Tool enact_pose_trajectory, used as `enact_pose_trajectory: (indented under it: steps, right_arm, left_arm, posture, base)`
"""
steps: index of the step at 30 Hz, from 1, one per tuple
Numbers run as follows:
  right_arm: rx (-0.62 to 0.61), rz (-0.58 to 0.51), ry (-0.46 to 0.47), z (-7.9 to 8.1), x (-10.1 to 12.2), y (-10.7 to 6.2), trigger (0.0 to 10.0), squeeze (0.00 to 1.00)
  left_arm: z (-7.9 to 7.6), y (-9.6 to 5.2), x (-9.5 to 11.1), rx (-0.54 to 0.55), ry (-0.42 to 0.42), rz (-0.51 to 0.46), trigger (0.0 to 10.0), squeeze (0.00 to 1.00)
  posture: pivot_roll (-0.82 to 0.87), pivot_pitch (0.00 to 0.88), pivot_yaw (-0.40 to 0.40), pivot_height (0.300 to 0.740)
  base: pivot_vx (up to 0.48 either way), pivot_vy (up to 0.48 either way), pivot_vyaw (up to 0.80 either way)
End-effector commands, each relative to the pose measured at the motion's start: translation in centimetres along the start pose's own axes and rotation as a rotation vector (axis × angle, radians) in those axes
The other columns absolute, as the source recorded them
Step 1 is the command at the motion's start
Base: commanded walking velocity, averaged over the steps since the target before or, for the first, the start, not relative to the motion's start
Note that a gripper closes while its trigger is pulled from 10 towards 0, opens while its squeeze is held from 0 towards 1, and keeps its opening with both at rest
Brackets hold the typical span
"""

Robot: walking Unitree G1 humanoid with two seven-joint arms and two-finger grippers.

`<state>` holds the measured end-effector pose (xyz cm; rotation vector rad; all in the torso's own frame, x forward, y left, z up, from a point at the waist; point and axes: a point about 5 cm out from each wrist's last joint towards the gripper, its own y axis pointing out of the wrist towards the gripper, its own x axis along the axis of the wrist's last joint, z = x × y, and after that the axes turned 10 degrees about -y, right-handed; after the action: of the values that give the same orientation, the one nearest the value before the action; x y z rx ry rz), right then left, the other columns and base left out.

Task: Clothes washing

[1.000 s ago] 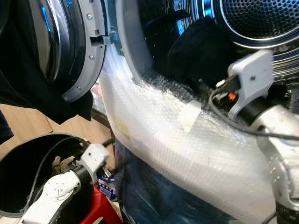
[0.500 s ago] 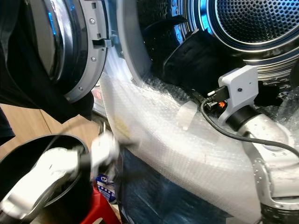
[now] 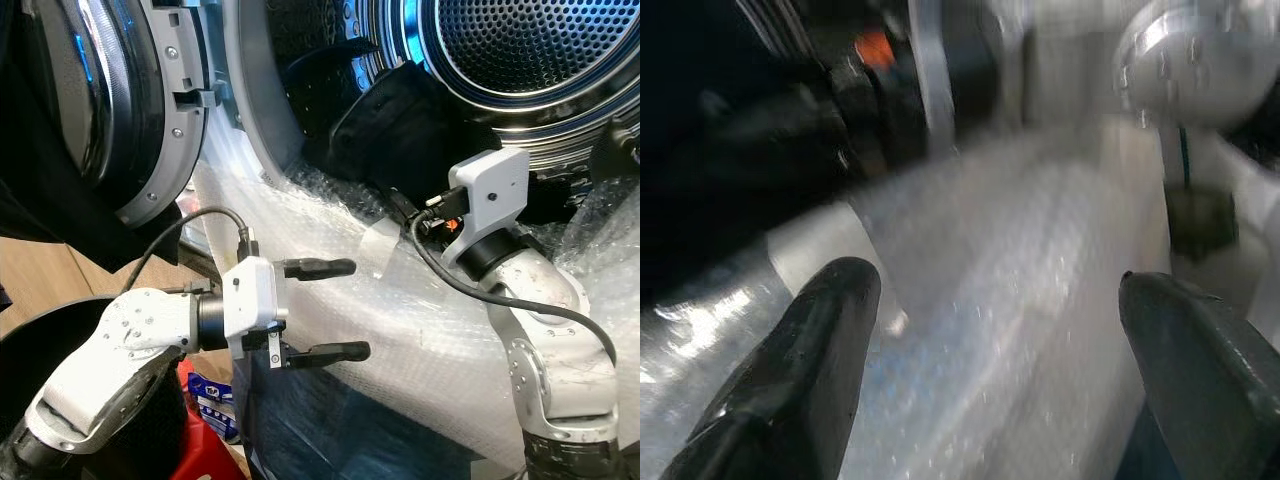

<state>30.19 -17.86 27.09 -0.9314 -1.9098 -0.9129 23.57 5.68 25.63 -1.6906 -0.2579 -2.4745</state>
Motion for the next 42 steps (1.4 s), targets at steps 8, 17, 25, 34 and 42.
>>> enact_pose_trajectory:
  steps: [8, 17, 25, 34, 42]
  right_arm:
    - [-0.033, 0.276, 0.133, 0.6, -7.2, -0.8, 10.0, 1.0]
    - [-0.031, 0.251, 0.146, 1.0, -7.2, -0.6, 10.0, 1.0]
    - [-0.005, 0.23, 0.149, 1.8, -7.0, 0.0, 10.0, 1.0]
    - [0.005, 0.228, 0.141, 2.5, -7.2, -0.1, 10.0, 1.0]
    - [0.0, 0.222, 0.142, 2.4, -7.1, 0.0, 10.0, 1.0]
  left_arm:
    - [1.4, -2.3, 4.0, 0.3, 0.191, -0.076, 10.0, 0.0]
    - [4.9, -3.1, 3.5, 0.545, 0.24, -0.104, 10.0, 0.0]
    - [5.8, -1.2, 1.3, 0.431, 0.002, -0.207, 10.0, 1.0]
    - [5.5, 0.1, 2.5, 0.219, 0.043, -0.221, 10.0, 1.0]
    - [7.6, 0.3, 4.1, 0.249, 0.168, -0.241, 10.0, 1.0]
  posture:
    - [0.01, 0.063, -0.024, 0.74]
    - [-0.01, 0.048, -0.026, 0.74]
    - [-0.03, 0.005, -0.024, 0.74]
    - [-0.03, 0.002, -0.019, 0.74]
    - [-0.03, 0.004, -0.021, 0.74]
  base:
    - [0.0, 0.0, 0.0]
    - [0.0, 0.0, 0.0]
    - [0.0, 0.0, 0.0]
    - [0.0, 0.0, 0.0]
    - [0.0, 0.0, 0.0]
